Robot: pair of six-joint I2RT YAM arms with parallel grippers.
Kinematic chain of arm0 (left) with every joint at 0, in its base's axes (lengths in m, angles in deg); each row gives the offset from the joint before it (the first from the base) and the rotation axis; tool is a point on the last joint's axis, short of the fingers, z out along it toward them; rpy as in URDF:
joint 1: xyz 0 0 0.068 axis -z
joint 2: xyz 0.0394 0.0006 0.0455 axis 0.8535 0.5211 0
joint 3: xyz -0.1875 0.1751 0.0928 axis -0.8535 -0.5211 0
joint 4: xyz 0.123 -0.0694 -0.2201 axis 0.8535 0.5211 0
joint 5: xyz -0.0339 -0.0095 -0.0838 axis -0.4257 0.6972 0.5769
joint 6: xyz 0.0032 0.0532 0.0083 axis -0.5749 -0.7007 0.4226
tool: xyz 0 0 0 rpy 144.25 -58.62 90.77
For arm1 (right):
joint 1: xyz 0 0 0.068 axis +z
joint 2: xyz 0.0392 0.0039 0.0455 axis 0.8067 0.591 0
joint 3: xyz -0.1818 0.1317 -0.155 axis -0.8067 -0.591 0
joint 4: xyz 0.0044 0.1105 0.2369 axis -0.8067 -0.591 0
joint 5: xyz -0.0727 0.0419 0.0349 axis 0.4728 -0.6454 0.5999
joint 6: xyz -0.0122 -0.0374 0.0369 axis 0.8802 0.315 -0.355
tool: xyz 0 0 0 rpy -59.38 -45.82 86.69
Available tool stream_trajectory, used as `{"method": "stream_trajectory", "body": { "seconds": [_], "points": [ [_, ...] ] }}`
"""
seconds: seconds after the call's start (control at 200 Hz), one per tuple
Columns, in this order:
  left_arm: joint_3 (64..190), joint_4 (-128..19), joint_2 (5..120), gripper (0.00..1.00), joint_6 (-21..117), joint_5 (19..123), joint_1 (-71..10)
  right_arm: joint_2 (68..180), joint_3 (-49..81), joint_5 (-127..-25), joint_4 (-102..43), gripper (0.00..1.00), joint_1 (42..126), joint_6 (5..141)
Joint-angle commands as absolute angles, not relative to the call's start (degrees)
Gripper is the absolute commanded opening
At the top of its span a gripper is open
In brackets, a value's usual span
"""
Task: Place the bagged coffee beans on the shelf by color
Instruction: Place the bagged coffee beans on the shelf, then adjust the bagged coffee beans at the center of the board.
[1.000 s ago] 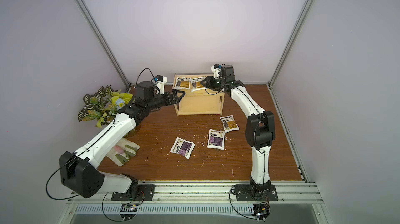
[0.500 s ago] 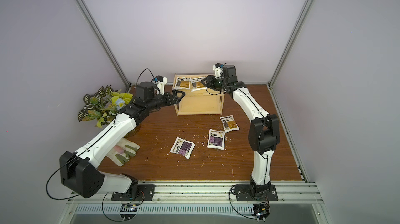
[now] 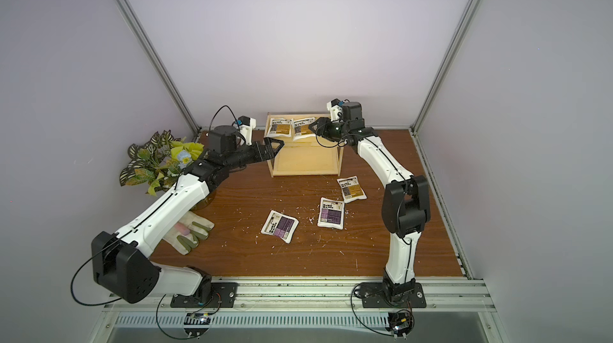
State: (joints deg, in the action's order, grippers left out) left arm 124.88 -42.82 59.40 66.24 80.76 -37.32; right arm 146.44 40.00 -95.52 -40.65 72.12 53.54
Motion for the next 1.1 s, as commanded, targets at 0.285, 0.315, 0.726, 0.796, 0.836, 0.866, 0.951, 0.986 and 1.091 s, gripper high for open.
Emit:
{"method": "stream_trajectory", "body": {
  "seconds": [0.285, 0.315, 0.726, 0.796, 0.836, 0.866, 0.951, 0.986, 1.091],
  "points": [
    [120.66, -43.30, 54.91, 1.00, 65.80, 81.45, -37.81, 128.29, 29.39, -95.37, -37.45, 0.53, 69.89, 53.03],
    [119.88, -43.38, 54.39, 0.99, 65.88, 81.44, -37.86, 126.51, 26.94, -95.35, -37.19, 0.54, 69.17, 52.83],
    [105.12, -46.04, 46.99, 1.00, 67.48, 76.53, -32.22, 110.58, -2.53, -94.07, -37.93, 0.65, 54.44, 56.67],
    [102.12, -48.17, 46.02, 1.00, 69.03, 75.84, -30.96, 111.56, -5.10, -91.68, -38.82, 0.65, 52.83, 59.12],
    [100.35, -49.58, 45.49, 1.00, 69.99, 75.71, -30.55, 112.57, -6.24, -89.68, -39.04, 0.65, 52.25, 60.33],
    [99.24, -50.52, 45.13, 1.00, 70.51, 75.36, -30.34, 113.49, -6.90, -88.64, -39.10, 0.65, 51.82, 60.91],
    [97.57, -51.49, 44.55, 0.99, 70.94, 74.87, -29.61, 116.76, -8.21, -86.81, -37.85, 0.65, 51.07, 62.09],
    [97.39, -51.51, 44.58, 0.99, 70.86, 74.80, -29.46, 118.26, -8.32, -86.06, -37.16, 0.65, 50.88, 62.50],
    [97.68, -50.93, 45.43, 1.00, 70.28, 74.80, -29.24, 123.52, -7.36, -85.90, -35.41, 0.65, 50.80, 62.48]
  ]
}}
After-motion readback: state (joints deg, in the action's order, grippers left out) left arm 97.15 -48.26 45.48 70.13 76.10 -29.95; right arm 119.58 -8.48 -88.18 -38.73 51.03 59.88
